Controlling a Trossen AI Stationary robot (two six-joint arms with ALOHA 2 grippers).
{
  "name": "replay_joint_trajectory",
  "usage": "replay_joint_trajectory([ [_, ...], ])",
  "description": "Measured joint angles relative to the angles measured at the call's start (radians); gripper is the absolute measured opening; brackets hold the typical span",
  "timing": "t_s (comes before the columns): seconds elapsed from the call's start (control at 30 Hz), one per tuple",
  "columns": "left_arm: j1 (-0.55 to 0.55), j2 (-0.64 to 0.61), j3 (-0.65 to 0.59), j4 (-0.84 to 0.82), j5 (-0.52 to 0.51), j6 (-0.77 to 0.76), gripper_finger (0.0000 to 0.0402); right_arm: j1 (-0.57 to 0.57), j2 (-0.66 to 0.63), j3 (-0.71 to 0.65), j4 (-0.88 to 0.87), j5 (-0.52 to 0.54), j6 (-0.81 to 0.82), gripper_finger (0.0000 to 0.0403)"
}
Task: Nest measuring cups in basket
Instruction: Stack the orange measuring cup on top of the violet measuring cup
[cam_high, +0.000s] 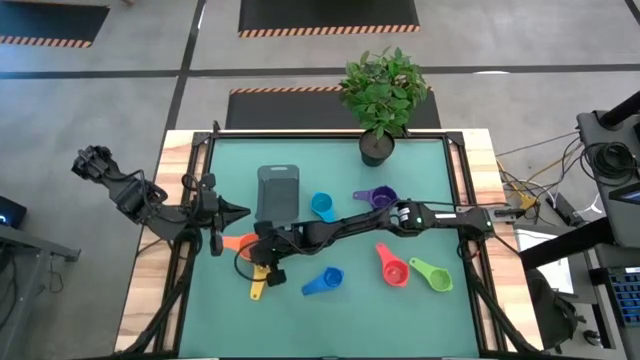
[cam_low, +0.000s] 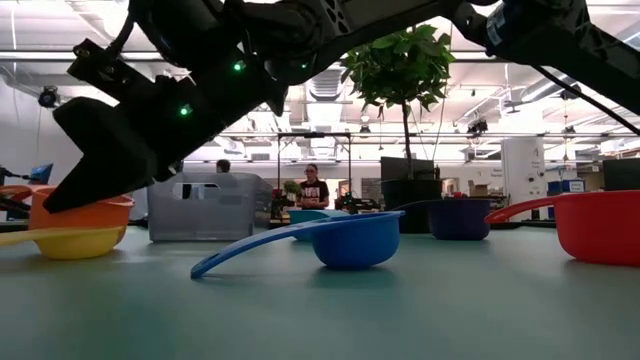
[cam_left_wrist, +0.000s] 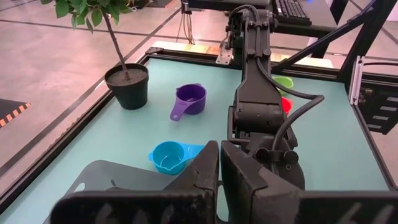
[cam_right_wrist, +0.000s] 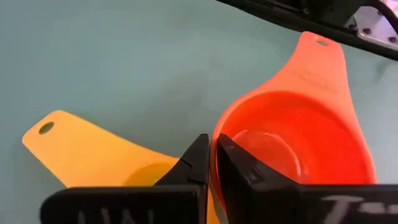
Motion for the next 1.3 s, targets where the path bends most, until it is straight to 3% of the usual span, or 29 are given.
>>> replay_joint_trajectory([
  [0.27,0.0,0.0,0.0,0.024,0.0,0.024,0.0,0.009,-0.164,0.001,-0.23,-0.005,-0.063,0.0009],
  [0.43,0.0,0.0,0.0,0.095,-0.002,0.079,0.0,0.009,-0.288,0.001,-0.401,-0.121,-0.044,0.0009],
  [0.53,0.0,0.0,0.0,0.133,-0.001,0.108,0.0,0.01,-0.368,-0.007,-0.518,-0.128,-0.048,0.0009],
  [0.7,0.0,0.0,0.0,0.163,-0.001,0.137,0.0,0.015,-0.481,-0.099,-0.618,-0.119,-0.028,0.0009],
  [0.87,0.0,0.001,0.0,0.168,-0.001,0.139,0.0,0.032,-0.642,-0.35,-0.588,-0.018,0.024,0.0009],
  [1.13,0.0,0.001,0.0,0.168,-0.001,0.142,0.0,0.034,-0.973,-0.89,-0.33,0.091,0.118,0.0009],
  [1.3,0.0,0.001,0.0,0.175,-0.002,0.181,0.0,0.02,-1.174,-1.132,-0.32,0.212,0.117,0.0009],
])
